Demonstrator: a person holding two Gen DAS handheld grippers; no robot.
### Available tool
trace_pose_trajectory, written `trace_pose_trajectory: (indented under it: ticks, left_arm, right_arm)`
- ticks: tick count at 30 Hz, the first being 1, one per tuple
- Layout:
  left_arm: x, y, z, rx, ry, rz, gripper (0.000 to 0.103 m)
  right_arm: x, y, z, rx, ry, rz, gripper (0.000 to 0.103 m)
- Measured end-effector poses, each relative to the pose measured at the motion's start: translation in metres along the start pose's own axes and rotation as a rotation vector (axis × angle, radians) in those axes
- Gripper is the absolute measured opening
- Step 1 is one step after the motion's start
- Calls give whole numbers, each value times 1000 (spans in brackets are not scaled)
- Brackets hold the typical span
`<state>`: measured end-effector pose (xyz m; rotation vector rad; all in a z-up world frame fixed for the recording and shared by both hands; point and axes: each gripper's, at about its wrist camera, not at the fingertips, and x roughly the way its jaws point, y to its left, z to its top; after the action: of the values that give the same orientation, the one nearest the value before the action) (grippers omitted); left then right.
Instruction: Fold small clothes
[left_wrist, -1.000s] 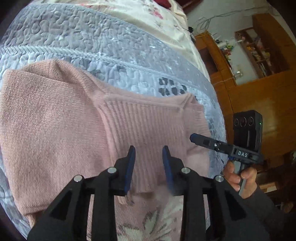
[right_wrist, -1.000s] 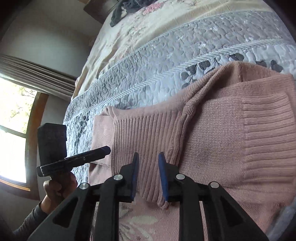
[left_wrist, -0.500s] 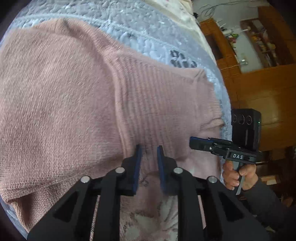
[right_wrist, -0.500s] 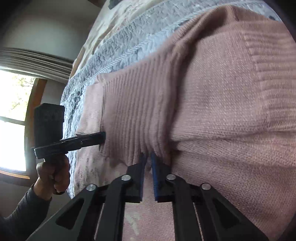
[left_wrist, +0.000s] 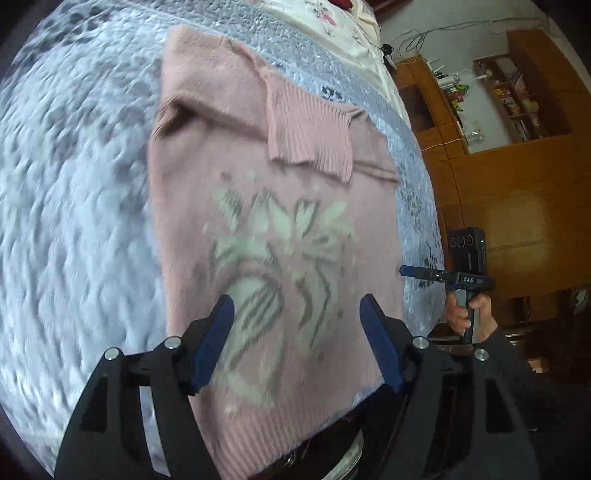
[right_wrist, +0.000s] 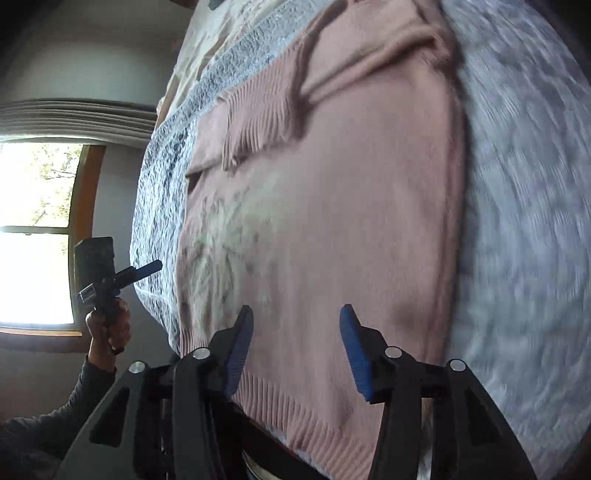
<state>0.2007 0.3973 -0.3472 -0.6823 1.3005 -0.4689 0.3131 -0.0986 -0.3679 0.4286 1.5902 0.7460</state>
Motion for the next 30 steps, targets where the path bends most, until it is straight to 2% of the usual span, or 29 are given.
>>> trace_pose_trajectory:
  ticks: [2, 4, 7, 11, 14, 20, 22, 24, 26, 27, 28, 29, 30]
  left_arm:
    - [-6, 19, -40, -56, 29, 11, 70]
    - [-8, 41, -74, -100, 69, 53, 70]
    - [-9, 67, -105, -160, 89, 73, 69]
    - [-12, 85, -118, -247, 53, -8, 69]
    - [-6, 91, -124, -282, 72, -26, 69]
    - [14, 80, -127, -285, 148, -45, 69]
    - [25, 73, -128, -266, 184, -17, 68]
    - [31, 72, -129, -267, 187, 1, 67]
    - [32, 77, -128, -303, 160, 0, 55]
    - [35, 78, -125, -321, 153, -4, 39]
    - [37, 80, -126, -334, 155, -2, 17]
    - [38, 82, -127, -341, 160, -2, 10]
    - [39, 83, -129, -342, 157, 1, 10]
  right_arm:
    - [-10, -16, -40, 35, 28, -17, 50]
    - [-17, -31, -71, 75, 32, -37, 50]
    - [-26, -50, -104, 131, 19, -48, 50]
    - [-27, -68, -126, 200, 8, -37, 50]
    - [-19, -72, -135, 238, 7, -43, 50]
    - [-11, -76, -151, 275, 27, -27, 50]
    - [-7, -72, -152, 278, 33, -27, 50]
    - [-3, -69, -154, 285, 37, -17, 50]
    - [2, -68, -155, 300, 33, -8, 50]
    - [5, -68, -157, 309, 32, -5, 50]
    - [7, -69, -157, 315, 28, -6, 50]
    - [8, -68, -158, 319, 22, -10, 48]
    - [8, -69, -159, 323, 18, -8, 48]
